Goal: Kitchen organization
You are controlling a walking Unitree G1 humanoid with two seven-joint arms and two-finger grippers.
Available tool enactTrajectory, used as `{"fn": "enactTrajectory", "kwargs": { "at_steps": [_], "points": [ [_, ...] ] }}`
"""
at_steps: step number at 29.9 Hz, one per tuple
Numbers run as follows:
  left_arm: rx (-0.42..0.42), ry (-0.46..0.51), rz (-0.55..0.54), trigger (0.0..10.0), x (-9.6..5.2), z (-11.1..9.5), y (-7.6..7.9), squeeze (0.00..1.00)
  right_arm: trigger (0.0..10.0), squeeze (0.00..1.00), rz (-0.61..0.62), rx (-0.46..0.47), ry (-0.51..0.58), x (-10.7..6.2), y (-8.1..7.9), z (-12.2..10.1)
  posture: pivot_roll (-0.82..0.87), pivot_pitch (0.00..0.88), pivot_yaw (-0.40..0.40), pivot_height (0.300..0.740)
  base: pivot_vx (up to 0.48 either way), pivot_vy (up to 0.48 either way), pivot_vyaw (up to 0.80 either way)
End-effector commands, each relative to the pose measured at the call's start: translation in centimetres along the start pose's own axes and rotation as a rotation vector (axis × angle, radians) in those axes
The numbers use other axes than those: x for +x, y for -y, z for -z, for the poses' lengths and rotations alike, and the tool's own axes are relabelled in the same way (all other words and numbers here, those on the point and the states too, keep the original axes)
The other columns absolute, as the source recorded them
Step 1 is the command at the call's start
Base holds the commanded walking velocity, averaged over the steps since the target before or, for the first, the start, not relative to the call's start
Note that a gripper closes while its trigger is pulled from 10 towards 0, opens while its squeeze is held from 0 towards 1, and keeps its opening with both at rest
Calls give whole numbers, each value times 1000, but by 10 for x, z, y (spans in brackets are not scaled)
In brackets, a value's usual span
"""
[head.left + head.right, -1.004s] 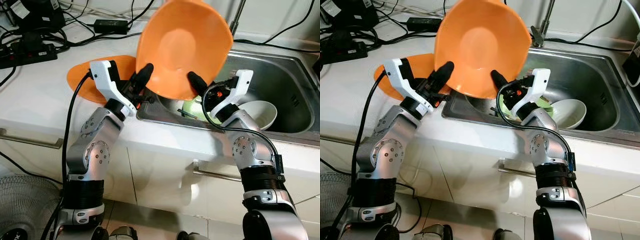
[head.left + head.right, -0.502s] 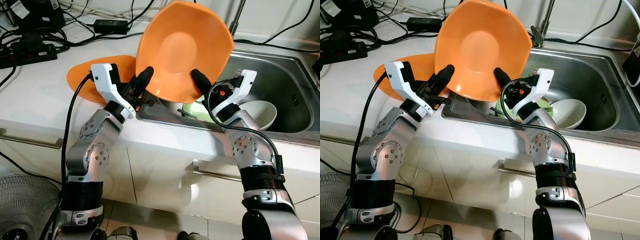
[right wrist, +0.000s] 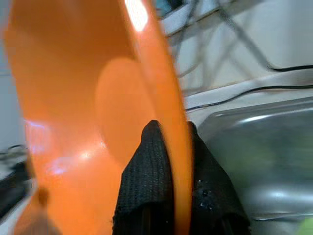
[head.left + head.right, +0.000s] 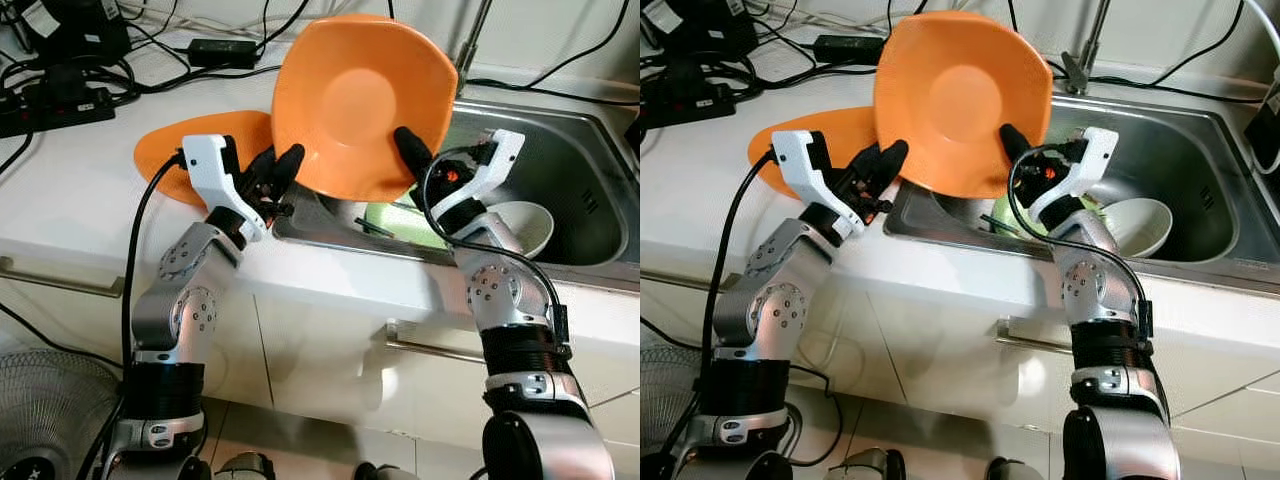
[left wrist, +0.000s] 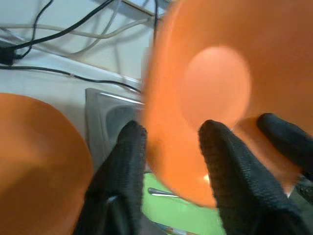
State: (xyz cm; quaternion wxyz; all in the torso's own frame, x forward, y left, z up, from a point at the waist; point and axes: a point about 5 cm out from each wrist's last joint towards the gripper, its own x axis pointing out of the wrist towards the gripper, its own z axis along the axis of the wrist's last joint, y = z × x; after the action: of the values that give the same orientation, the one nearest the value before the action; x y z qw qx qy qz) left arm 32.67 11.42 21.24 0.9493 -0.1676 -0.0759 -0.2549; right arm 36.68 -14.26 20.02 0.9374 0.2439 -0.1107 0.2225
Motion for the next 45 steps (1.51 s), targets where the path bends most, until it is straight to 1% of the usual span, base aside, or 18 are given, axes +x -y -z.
{"fn": "enactTrajectory", "kwargs": {
  "at_steps": [1, 2, 3, 4, 12, 14, 17, 20, 21, 22, 23, 24, 25, 28, 32, 34, 38, 45],
  "points": [
    [35, -6, 47, 10000, 2, -1, 10, 1000, 0, 0, 52, -13, 54, 2, 7, -12, -2, 81, -8, 740, 0, 0, 0],
    [45, -17, 51, 10000, 2, 0, 11, 1000, 0, 0, 67, -12, 64, 3, 9, -14, -2, 81, -8, 740, 0, 0, 0],
    [51, -30, 55, 10000, 2, 2, 12, 580, 0, 0, 80, -14, 72, 3, 10, -16, 0, 80, -8, 740, 0, 0, 0],
    [56, -42, 62, 10000, 2, 4, 13, 0, 0, 0, 93, -17, 81, 3, 12, -19, 0, 80, -8, 740, 0, 0, 0],
    [101, -124, 122, 10000, 1, 14, 22, 0, 0, 0, 224, -74, 130, 7, 30, -36, 2, 79, -9, 740, 0, 0, 0],
    [131, -185, 136, 10000, -3, 22, 22, 0, 0, 0, 264, -145, 120, 8, 38, -41, 2, 79, -8, 740, 0, 0, 0],
    [158, -208, 134, 10000, -5, 25, 21, 0, 0, 0, 283, -181, 110, 8, 42, -42, 2, 79, -8, 740, 0, 0, 0],
    [161, -254, 147, 10000, -9, 31, 21, 0, 0, 0, 358, -342, 38, 8, 57, -45, 10, 72, -6, 740, 0, 0, 0],
    [161, -254, 147, 10000, -9, 31, 21, 0, 0, 0, 358, -342, 38, 8, 57, -45, 10, 72, -6, 740, 0, 0, 0],
    [166, -261, 150, 10000, -10, 31, 21, 0, 0, 0, 363, -389, 16, 8, 58, -46, 10, 70, -5, 740, 0, 0, 0],
    [168, -265, 155, 10000, -10, 32, 23, 0, 8000, 0, 367, -434, -1, 9, 59, -47, 14, 66, -8, 740, 0, 0, 0],
    [169, -269, 158, 10000, -11, 33, 23, 0, 8000, 0, 369, -462, -10, 10, 60, -48, 14, 66, -8, 740, 0, 0, 0],
    [170, -271, 160, 10000, -11, 33, 24, 0, 10000, 0, 370, -479, -14, 11, 60, -48, 14, 66, -8, 740, 0, 0, 0],
    [172, -282, 168, 10000, -13, 34, 26, 0, 10000, 0, 352, -691, -88, 16, 58, -48, 15, 61, -5, 740, 0, 0, 0],
    [177, -304, 191, 10000, -17, 37, 29, 0, 10000, 0, 290, -937, -302, 21, 58, -34, 22, 55, -9, 740, 0, 0, 0],
    [176, -306, 197, 10000, -18, 37, 30, 0, 10000, 0, 286, -949, -317, 22, 58, -33, 22, 55, -9, 740, 0, 0, 0],
    [170, -311, 201, 10000, -20, 37, 31, 0, 10000, 0, 270, -987, -435, 21, 61, -25, 30, 53, -11, 740, 0, 0, 0],
    [167, -317, 203, 10000, -22, 38, 32, 0, 10000, 0, 279, -979, -506, 19, 64, -19, 34, 57, -14, 740, 0, 0, 0]
  ]
}}
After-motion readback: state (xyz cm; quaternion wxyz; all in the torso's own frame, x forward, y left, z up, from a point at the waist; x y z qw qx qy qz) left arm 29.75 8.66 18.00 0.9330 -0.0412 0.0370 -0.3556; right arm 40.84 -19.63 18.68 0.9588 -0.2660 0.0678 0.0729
